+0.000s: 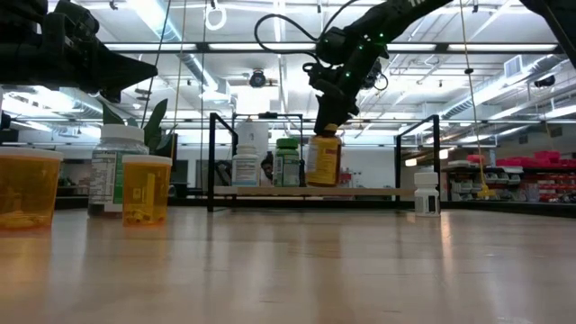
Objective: Pick and place medicine bottles onto shelf by color
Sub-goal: Put the yellow pill bottle on the shelf, then put the green pill bottle on the shelf
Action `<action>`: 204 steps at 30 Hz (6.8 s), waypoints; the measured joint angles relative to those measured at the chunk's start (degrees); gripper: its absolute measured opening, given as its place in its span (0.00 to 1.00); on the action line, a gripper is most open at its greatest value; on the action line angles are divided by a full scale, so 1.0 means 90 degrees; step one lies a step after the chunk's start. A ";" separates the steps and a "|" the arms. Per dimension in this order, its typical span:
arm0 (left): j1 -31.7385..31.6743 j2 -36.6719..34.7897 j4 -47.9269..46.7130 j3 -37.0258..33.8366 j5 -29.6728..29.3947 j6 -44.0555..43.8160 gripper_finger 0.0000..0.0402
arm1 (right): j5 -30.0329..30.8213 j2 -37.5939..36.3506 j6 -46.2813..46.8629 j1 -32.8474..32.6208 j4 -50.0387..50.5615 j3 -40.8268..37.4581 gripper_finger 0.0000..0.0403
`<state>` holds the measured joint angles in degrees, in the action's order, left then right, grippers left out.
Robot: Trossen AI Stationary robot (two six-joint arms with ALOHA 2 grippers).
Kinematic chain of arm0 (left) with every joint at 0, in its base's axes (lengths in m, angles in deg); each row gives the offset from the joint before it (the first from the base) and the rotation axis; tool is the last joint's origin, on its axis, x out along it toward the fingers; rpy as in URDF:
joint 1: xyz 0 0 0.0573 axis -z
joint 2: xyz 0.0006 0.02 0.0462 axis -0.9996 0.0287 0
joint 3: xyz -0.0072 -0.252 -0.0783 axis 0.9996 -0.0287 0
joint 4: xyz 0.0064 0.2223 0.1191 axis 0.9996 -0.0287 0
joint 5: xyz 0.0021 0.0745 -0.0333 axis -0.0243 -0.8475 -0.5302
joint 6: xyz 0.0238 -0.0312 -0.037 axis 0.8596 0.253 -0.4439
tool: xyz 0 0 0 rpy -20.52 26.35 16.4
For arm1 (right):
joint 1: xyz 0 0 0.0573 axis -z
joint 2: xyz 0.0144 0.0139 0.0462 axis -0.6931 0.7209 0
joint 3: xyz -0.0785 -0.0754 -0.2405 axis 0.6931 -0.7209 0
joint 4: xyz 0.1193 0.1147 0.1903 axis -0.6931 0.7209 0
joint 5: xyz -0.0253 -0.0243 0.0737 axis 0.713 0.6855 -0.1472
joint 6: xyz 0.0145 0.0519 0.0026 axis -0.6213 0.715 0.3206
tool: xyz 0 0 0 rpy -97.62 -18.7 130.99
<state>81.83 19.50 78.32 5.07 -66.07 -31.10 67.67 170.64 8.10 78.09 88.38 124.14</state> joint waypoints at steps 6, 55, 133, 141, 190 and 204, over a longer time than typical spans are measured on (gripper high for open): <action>0.0000 0.0000 0.0000 0.0000 -0.0002 0.0000 0.07 | 0.0000 0.0000 0.0092 -0.0007 -0.0005 0.0000 0.67; 0.0000 0.0000 0.0002 0.0000 -0.0002 0.0000 0.09 | 0.0944 -0.1154 0.0920 -0.4003 -0.1089 0.0005 0.72; 0.0000 0.4129 -0.4569 0.3876 0.0839 -0.1244 0.27 | 0.1552 -1.0752 0.0428 -0.4690 -0.5583 -0.9224 0.54; 0.0095 0.5106 -0.6990 0.5093 0.0805 -0.1159 0.43 | 0.1552 -1.0751 0.0425 -0.4690 -0.5578 -0.9224 0.54; 0.0408 0.8792 -0.6620 0.5118 0.0971 -0.2045 0.68 | 0.1540 -1.0751 0.0424 -0.4690 -0.5574 -0.9224 0.54; 0.0117 0.9282 -0.6710 0.6381 0.0802 -0.1631 0.68 | 0.1535 -1.0751 0.0424 -0.4690 -0.5571 -0.9224 0.54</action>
<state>82.88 103.04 17.93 62.50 -58.85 -45.78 81.48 73.88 11.92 35.89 38.24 41.13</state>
